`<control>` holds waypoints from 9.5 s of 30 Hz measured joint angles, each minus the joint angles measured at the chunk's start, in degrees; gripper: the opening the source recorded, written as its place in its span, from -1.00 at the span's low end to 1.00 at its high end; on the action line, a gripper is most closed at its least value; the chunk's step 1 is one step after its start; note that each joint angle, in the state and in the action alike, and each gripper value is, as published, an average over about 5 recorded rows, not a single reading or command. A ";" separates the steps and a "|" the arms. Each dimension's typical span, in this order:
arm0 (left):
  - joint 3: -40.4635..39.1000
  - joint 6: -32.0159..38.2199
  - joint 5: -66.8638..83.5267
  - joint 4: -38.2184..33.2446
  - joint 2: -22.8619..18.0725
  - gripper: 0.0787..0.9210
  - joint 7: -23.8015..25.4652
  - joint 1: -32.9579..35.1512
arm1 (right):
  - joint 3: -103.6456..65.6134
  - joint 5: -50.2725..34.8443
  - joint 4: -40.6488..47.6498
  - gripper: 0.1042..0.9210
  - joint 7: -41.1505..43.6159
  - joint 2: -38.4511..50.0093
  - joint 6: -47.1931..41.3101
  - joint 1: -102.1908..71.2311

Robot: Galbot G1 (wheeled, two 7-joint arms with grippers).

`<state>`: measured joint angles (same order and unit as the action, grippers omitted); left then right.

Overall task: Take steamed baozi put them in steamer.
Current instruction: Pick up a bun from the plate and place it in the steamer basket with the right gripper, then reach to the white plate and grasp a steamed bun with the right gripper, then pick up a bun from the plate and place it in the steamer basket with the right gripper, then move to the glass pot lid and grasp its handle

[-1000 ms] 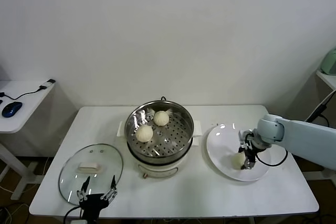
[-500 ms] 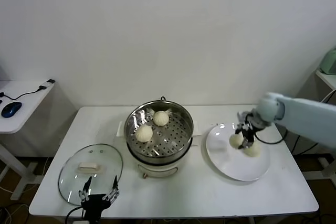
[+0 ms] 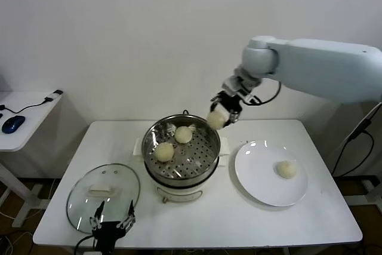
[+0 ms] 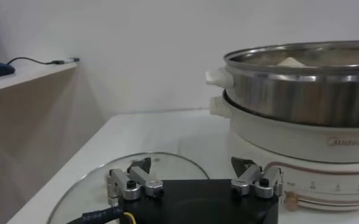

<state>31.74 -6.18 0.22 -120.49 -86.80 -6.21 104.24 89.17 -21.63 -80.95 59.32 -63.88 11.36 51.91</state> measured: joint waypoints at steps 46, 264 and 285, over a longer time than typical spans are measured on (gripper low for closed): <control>0.87 0.18 0.48 -0.50 0.45 0.77 -0.14 0.56 | -0.51 10.62 9.74 0.76 1.51 -12.87 20.83 -8.72; 12.32 20.45 -67.48 25.31 9.51 0.77 -18.35 -10.33 | -120.18 -5.59 -9.42 0.76 -53.26 -1.48 6.53 -138.26; 11.15 15.80 -74.66 32.16 9.78 0.77 -15.42 -18.54 | -121.91 -5.10 -11.93 0.76 -53.59 -2.97 7.25 -141.15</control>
<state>42.89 9.62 -74.44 -88.33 -77.01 -21.62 85.70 -32.75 -26.73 -92.88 5.73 -66.85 18.61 -89.24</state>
